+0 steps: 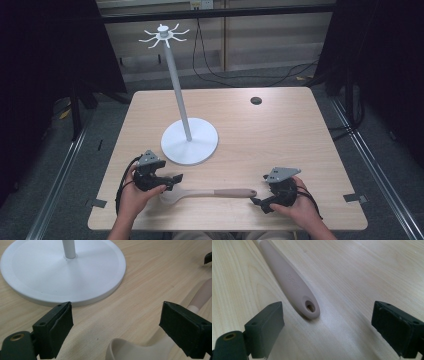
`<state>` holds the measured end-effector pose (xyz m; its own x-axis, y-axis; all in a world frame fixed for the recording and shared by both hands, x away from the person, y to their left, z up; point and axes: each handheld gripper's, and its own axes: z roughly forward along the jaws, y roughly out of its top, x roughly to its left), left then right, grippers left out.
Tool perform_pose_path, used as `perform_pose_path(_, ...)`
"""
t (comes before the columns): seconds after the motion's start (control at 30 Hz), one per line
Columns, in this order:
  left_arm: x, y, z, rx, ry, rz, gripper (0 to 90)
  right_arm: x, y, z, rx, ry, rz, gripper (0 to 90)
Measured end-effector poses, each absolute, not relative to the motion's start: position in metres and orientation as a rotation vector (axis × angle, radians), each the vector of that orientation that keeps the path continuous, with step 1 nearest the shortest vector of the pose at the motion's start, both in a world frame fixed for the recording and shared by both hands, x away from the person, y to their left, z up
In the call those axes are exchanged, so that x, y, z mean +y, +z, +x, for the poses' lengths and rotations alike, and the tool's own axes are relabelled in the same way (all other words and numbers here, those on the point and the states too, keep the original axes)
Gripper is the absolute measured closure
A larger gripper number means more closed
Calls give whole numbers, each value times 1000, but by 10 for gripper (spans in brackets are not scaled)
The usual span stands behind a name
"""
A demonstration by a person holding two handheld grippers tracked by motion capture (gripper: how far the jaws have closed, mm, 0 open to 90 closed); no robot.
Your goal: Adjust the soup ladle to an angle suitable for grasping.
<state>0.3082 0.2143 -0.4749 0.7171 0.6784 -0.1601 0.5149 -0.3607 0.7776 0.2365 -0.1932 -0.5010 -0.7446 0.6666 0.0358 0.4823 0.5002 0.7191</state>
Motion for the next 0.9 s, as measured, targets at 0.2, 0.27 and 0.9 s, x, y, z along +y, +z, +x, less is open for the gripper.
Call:
perform_pose_path(0.2, 214, -474, 308, 893, 231, 2045, 111, -191, -500, 236, 2494, 1081, 972, 107)
perform_pose_path(0.27, 214, -473, 307, 892, 236, 2049, 111, -191, -498, 235, 2490, 1088, 975, 109)
perform_pose_path(0.9, 206, -467, 310, 876, 243, 2045, 111, -186, -482, 211, 2452, 1218, 945, 900)
